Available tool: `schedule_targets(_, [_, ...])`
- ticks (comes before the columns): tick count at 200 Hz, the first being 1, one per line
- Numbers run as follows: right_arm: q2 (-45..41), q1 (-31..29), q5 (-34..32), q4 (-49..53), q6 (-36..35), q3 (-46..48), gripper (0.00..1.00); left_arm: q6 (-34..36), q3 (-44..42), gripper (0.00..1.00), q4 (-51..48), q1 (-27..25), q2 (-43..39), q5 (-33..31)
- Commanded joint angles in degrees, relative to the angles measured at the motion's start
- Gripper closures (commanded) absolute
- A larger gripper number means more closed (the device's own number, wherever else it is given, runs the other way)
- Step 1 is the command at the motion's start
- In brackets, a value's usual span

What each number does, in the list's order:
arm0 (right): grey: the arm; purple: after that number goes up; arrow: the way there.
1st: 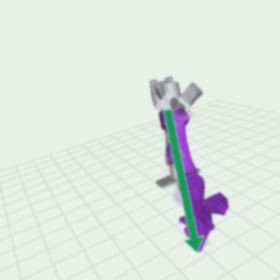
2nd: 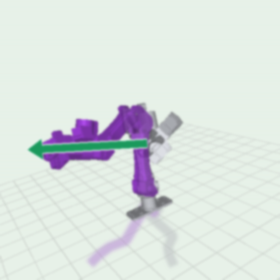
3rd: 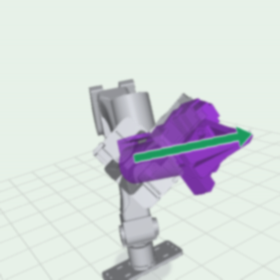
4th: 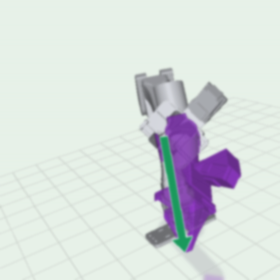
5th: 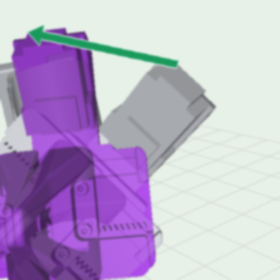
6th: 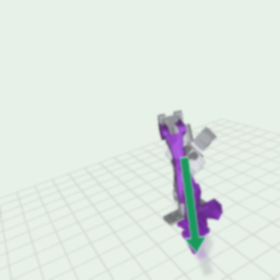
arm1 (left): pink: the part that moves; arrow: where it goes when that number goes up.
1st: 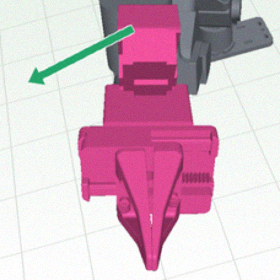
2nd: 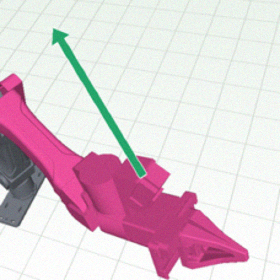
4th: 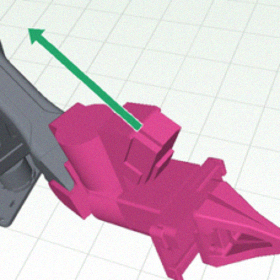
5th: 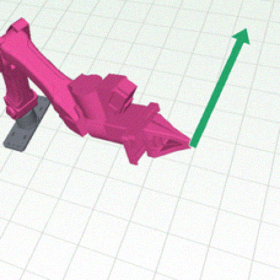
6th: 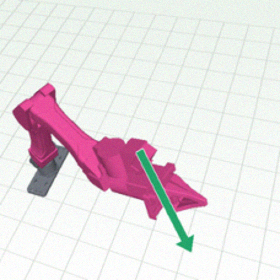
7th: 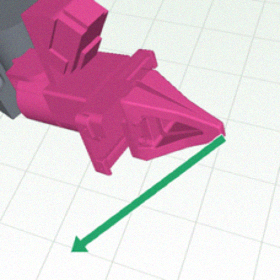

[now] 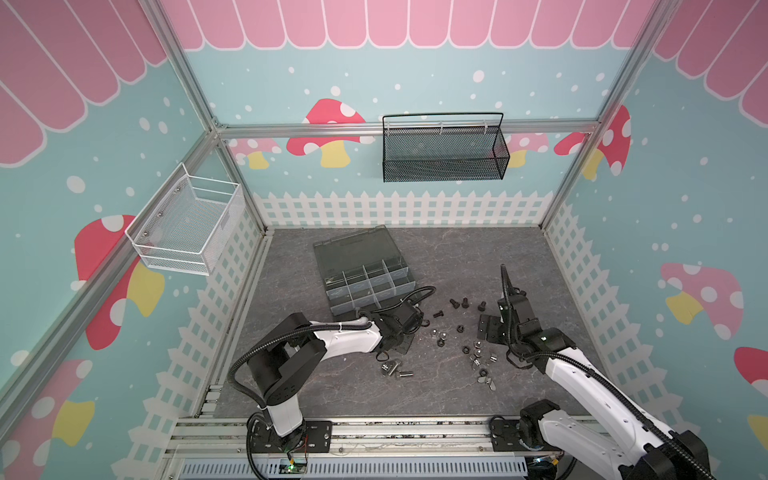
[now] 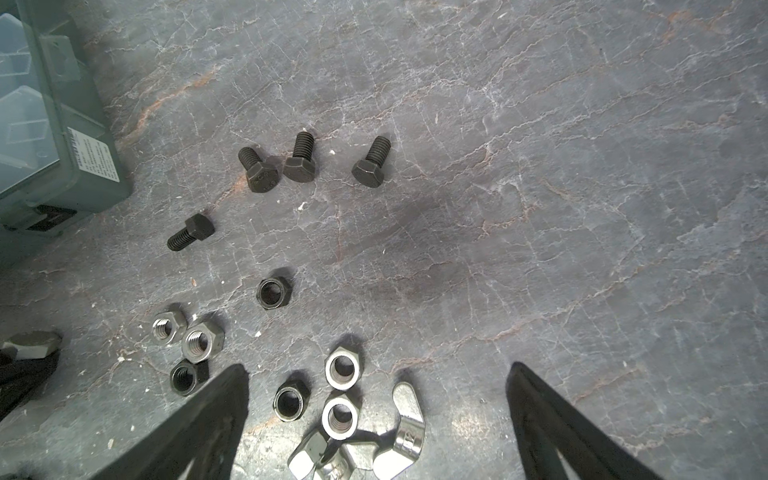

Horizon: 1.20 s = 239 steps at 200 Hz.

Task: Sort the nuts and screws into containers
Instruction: 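Carry the second silver bolt over the organizer compartments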

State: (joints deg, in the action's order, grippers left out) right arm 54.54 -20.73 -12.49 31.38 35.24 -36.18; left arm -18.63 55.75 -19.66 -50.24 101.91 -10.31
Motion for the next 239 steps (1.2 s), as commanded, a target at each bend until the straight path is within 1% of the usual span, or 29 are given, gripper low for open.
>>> schedule_targets(1, [-0.87,-0.38,-0.76,0.97,1.2,-0.46,0.02,0.29,-3.94,1.0,-6.79,0.49,5.44,5.47])
schedule_targets(75, [0.12,-0.37,-1.98,1.05,1.36,-0.4,0.02,0.71,-1.18,1.0,-5.85,1.09,0.49,4.83])
schedule_targets(122, [1.62,-0.37,-3.26,2.71,1.98,-2.18,0.02,1.5,0.04,1.0,-6.27,2.62,-7.11,4.26])
schedule_targets(150, [1.38,-0.38,-3.83,2.95,2.3,-2.27,0.02,1.79,-0.29,1.0,-6.61,3.99,-11.93,4.95])
schedule_targets(199, [0.9,-0.39,-4.59,3.71,2.46,-3.09,0.02,2.08,-1.23,1.0,-6.67,8.41,-21.73,4.63])
schedule_targets(239, [2.02,-0.37,-5.08,4.04,1.67,-4.06,0.02,4.28,-1.52,1.0,-6.31,16.0,-27.29,5.79])
